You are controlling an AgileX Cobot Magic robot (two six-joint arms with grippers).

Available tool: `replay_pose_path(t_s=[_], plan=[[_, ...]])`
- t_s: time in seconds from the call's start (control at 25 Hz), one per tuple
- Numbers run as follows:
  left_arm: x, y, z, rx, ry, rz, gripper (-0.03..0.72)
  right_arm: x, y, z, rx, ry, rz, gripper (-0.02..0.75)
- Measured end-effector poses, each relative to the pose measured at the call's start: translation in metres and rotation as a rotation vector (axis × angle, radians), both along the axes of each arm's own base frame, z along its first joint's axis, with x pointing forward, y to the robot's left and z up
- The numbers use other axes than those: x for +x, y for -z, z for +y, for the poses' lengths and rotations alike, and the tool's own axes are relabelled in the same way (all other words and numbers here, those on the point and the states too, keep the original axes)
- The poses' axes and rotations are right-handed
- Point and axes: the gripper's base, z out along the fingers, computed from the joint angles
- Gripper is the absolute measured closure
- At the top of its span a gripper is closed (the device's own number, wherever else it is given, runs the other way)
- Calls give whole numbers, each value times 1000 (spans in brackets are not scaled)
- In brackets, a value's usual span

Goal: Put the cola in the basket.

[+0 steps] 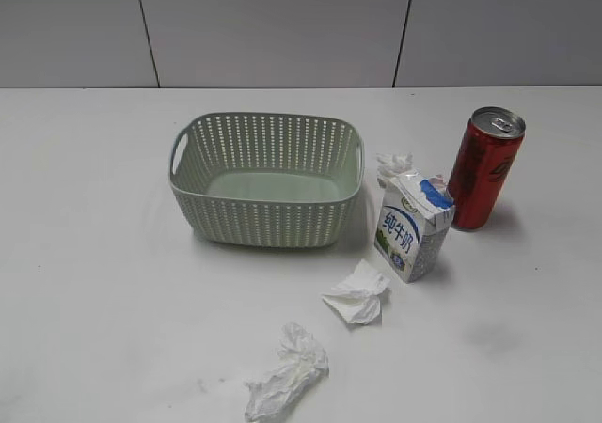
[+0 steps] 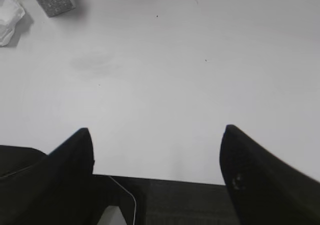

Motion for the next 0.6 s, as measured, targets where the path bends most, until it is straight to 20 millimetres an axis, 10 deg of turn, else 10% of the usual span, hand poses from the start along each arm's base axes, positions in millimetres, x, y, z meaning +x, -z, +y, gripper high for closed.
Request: replay_pose_path(t_s=[0.6], plan=[[0, 0, 0, 0, 0, 0, 459, 134, -16, 20, -1, -5, 186, 146]])
